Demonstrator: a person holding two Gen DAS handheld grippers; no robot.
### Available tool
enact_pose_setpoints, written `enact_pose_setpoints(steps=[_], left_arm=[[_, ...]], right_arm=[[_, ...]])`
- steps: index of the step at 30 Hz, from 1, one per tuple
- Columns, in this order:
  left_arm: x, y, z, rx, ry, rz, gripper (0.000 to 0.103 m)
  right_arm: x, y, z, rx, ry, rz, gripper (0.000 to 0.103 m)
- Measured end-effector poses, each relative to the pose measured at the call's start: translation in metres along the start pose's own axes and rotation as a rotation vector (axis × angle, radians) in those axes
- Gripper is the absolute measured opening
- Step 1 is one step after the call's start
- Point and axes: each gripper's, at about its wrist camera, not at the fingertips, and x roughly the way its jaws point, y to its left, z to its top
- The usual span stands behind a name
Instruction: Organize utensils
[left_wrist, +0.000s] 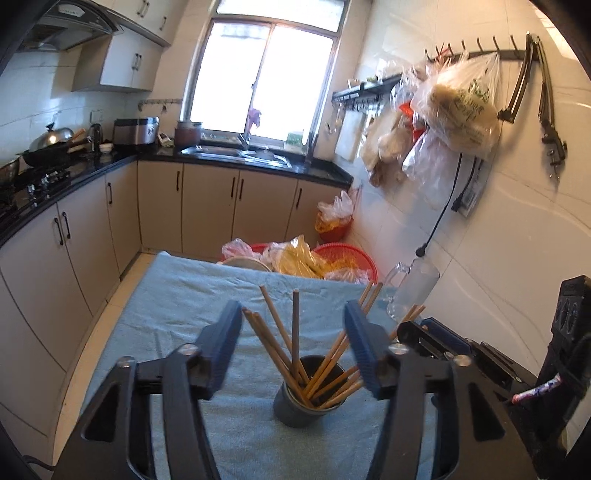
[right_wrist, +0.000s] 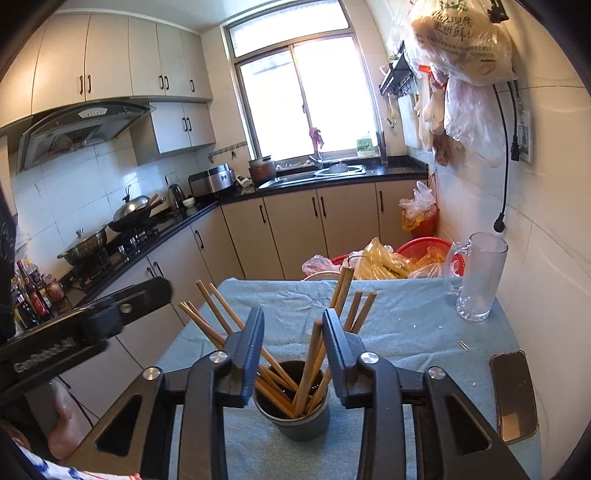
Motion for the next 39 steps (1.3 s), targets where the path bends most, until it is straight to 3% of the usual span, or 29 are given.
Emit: enact_pose_setpoints(steps=[3, 7, 14, 19, 24, 31, 34, 39], left_arm=[[-0.023, 0.000, -0.004, 0.005, -0.045, 0.020, 0.080], [-0.044, -0.005, -0.011, 0.048, -0.075, 0.038, 0.084], [-0.085, -0.013, -0.039, 0.134, -0.187, 0.176, 0.102], [-0.106, -0.011, -0.059, 0.156, -0.209, 0.261, 0.103], [-0.127, -0.003, -0.071, 0.123, -0.209, 0.287, 0.103], [-0.162, -0.010, -0.088, 0.118, -0.279, 0.338, 0.103], [-0.165, -0.015, -0.100, 0.124, -0.257, 0.311, 0.103], [-0.142, -0.027, -0.131, 0.162, -0.152, 0.287, 0.103]], right_arm=[[-0.014, 0.003, 0.000, -0.004, -0.022, -0.006, 0.045], [-0.032, 0.006, -0.006, -0.008, -0.037, -0.018, 0.049], [-0.056, -0.003, -0.031, 0.029, -0.016, -0.046, 0.056], [-0.069, -0.010, -0.061, 0.062, 0.016, -0.071, 0.059], [-0.077, -0.013, -0.093, 0.083, 0.066, -0.089, 0.061], [-0.093, -0.019, -0.122, 0.133, 0.088, -0.117, 0.063], [-0.105, -0.018, -0.128, 0.129, 0.063, -0.136, 0.065], [-0.117, -0.011, -0.141, 0.102, 0.030, -0.172, 0.070]])
